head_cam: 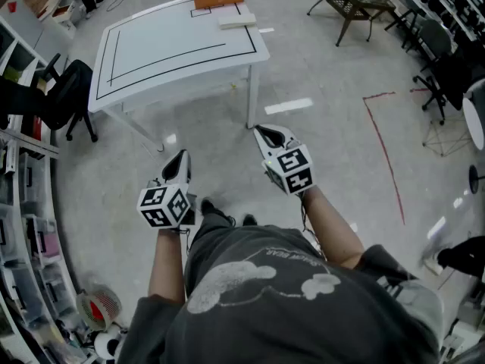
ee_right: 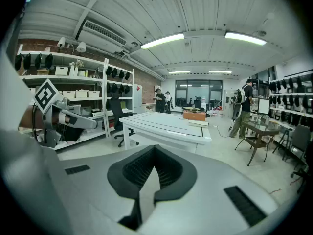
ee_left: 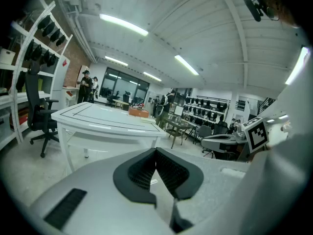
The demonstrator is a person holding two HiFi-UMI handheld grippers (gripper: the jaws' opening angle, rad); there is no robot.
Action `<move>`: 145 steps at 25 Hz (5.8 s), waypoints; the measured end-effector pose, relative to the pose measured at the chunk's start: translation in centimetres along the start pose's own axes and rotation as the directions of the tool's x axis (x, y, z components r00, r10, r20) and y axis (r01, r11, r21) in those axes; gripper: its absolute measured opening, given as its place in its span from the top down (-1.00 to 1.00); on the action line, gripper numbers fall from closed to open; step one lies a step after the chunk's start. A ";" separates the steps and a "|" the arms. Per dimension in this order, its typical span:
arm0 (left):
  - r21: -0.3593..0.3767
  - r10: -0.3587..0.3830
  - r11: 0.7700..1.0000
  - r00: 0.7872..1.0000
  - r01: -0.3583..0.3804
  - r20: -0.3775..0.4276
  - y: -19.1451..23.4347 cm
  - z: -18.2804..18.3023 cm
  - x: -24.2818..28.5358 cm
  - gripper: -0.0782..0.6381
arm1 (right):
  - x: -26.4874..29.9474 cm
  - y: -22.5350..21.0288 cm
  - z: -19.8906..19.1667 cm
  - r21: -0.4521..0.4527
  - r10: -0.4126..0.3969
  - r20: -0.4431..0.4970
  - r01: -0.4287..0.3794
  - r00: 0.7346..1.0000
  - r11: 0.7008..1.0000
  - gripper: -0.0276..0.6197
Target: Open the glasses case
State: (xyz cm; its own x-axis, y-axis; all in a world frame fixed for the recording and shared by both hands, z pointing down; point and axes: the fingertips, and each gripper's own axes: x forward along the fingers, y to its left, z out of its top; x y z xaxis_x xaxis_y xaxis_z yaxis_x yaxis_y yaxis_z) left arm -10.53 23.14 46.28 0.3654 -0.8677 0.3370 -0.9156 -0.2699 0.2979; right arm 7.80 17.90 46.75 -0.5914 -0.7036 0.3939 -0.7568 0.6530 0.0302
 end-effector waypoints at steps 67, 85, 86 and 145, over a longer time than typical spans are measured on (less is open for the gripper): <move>-0.038 -0.222 0.975 0.971 0.220 -0.091 19.6 13.7 28.4 0.77 | 26.9 -15.6 9.3 0.058 -0.253 -0.115 0.261 0.961 0.964 0.91; 0.044 -0.208 0.975 0.968 0.217 -0.143 14.9 15.7 36.9 0.77 | 30.3 -28.1 8.8 0.080 -0.233 -0.115 0.243 0.966 0.967 0.40; 0.050 -0.203 0.976 0.968 0.212 -0.146 14.6 15.9 37.8 0.77 | 30.8 -28.6 8.7 0.075 -0.214 -0.126 0.224 0.969 0.972 0.32; 0.040 0.032 0.999 0.908 -0.017 -0.418 12.7 12.1 58.7 0.77 | 44.9 -38.9 4.9 -0.453 0.149 -0.368 -0.317 0.918 0.833 -0.01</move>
State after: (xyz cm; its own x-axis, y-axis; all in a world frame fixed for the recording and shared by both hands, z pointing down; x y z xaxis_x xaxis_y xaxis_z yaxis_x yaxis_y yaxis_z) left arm -2.70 -36.29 59.03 0.3723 -0.6218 0.6891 -0.9277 -0.2719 0.2558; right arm 9.31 -40.49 58.79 -0.5530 -0.4453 0.7042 -0.3166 0.8941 0.3168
